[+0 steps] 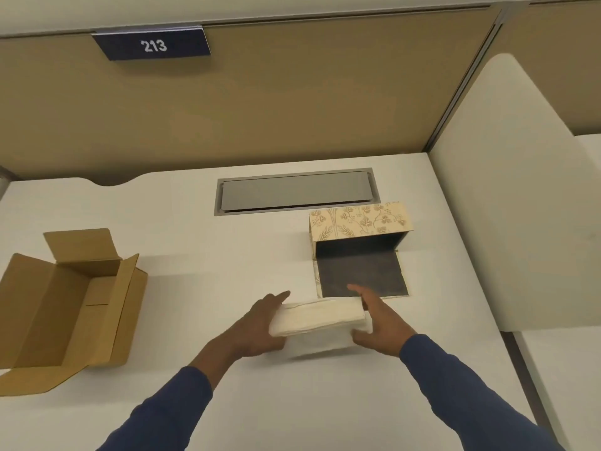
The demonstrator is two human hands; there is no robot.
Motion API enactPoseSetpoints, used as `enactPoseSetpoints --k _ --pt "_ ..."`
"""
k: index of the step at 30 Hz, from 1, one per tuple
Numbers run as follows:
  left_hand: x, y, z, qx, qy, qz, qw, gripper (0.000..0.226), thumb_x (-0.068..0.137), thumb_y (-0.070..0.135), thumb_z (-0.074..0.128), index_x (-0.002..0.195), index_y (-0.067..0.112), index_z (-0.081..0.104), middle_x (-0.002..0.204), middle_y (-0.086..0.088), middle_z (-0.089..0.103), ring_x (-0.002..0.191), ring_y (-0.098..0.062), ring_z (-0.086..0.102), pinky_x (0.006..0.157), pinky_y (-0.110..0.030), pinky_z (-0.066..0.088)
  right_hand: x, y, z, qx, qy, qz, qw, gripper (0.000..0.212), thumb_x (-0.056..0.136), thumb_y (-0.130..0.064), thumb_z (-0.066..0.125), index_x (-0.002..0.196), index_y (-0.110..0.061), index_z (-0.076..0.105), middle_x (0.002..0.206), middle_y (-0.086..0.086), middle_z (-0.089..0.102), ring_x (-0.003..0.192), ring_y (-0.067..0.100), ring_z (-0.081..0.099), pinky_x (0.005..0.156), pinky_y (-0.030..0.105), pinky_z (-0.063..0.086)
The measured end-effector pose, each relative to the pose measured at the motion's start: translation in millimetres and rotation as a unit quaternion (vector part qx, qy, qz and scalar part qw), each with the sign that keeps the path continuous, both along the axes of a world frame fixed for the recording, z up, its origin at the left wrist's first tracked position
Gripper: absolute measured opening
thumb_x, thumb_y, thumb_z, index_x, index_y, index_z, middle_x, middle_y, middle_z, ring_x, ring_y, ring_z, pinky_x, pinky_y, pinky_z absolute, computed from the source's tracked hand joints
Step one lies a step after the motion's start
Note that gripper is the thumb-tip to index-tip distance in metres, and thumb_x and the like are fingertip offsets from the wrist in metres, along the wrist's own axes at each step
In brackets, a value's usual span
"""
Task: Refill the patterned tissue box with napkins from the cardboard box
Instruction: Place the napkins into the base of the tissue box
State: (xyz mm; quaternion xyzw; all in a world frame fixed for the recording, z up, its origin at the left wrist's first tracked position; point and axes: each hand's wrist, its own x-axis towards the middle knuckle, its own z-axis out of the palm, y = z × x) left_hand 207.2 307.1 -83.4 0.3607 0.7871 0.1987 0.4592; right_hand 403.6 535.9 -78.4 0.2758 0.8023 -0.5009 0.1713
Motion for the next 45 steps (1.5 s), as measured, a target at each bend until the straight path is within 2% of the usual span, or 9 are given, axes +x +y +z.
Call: enactPoseSetpoints --k 5,11,16,20,23,29,33,39,45 --pt "22 7 -33 0.001 0.258 -0.192 0.947 0.098 0.074 0.046 0.063 0.158 0.019 0.02 0.131 0.001 0.043 0.109 -0.022 0.045 0.1 -0.035 0.039 13 0 -33 0.247 0.028 0.183 0.951 0.088 0.07 -0.035 0.07 0.149 -0.028 0.03 0.137 -0.003 0.041 0.124 0.021 0.041 0.112 0.036 0.036" --pt "24 7 -50 0.013 0.317 -0.232 0.92 0.089 0.066 0.057 0.061 0.141 0.016 0.035 0.123 -0.002 0.047 0.103 -0.024 0.049 0.09 -0.039 0.045 16 -4 -57 0.334 0.041 0.247 0.909 0.09 0.066 -0.048 0.072 0.143 -0.024 0.032 0.147 0.005 0.04 0.139 0.032 0.035 0.117 0.049 0.027" --pt "14 7 -51 -0.021 0.313 -0.256 0.914 0.079 0.071 0.05 0.064 0.136 0.016 0.036 0.121 0.0 0.051 0.1 -0.023 0.054 0.086 -0.038 0.046 7 1 -58 0.335 -0.009 0.269 0.903 0.083 0.074 -0.039 0.074 0.144 -0.023 0.032 0.147 0.001 0.043 0.143 0.03 0.031 0.121 0.05 0.018" --pt "8 11 -40 0.0 0.236 -0.167 0.957 0.064 0.071 0.048 0.068 0.124 0.022 0.044 0.111 0.006 0.059 0.096 -0.02 0.057 0.083 -0.034 0.046 1 13 -51 0.263 -0.022 0.216 0.94 0.071 0.073 -0.037 0.077 0.134 -0.025 0.042 0.137 -0.003 0.049 0.135 0.022 0.04 0.118 0.043 0.029" --pt "-4 17 -26 0.01 0.061 -0.018 0.998 0.055 0.066 0.044 0.079 0.109 0.031 0.047 0.101 0.008 0.064 0.089 -0.017 0.061 0.074 -0.032 0.05 1 35 -33 0.11 -0.024 0.106 0.988 0.065 0.071 -0.033 0.084 0.125 -0.029 0.047 0.116 -0.007 0.056 0.105 0.013 0.053 0.091 0.027 0.046" --pt "-12 60 -23 0.057 -0.233 0.235 0.942 0.057 0.074 0.029 0.086 0.12 0.018 0.056 0.119 -0.006 0.068 0.11 -0.022 0.066 0.087 -0.031 0.057 5 100 -24 -0.17 -0.035 -0.135 0.976 0.084 0.058 -0.045 0.088 0.131 -0.024 0.051 0.125 -0.001 0.067 0.116 0.021 0.064 0.106 0.041 0.048" --pt "-10 106 -37 0.056 -0.283 0.318 0.903 0.051 0.085 0.028 0.08 0.127 0.014 0.056 0.124 -0.007 0.07 0.109 -0.023 0.07 0.085 -0.036 0.06 -7 131 -28 -0.194 -0.046 -0.239 0.95 0.089 0.053 -0.052 0.084 0.13 -0.016 0.056 0.124 0.007 0.068 0.114 0.028 0.064 0.104 0.046 0.05" --pt "-13 149 -61 0.016 -0.269 0.375 0.887 0.055 0.078 0.04 0.082 0.122 0.013 0.06 0.118 -0.009 0.072 0.105 -0.027 0.07 0.096 -0.047 0.058 -20 152 -34 -0.183 -0.073 -0.321 0.926 0.034 0.088 -0.032 0.073 0.114 -0.012 0.063 0.119 0.014 0.067 0.107 0.03 0.064 0.091 0.038 0.054" --pt "-14 162 -68 0.012 -0.26 0.4 0.879 0.052 0.083 0.037 0.08 0.122 0.01 0.061 0.114 -0.009 0.073 0.101 -0.025 0.071 0.081 -0.037 0.061 -27 157 -42 -0.156 -0.086 -0.324 0.929 0.016 0.089 -0.03 0.071 0.096 -0.018 0.065 0.112 0.012 0.07 0.106 0.03 0.067 0.099 0.044 0.054"
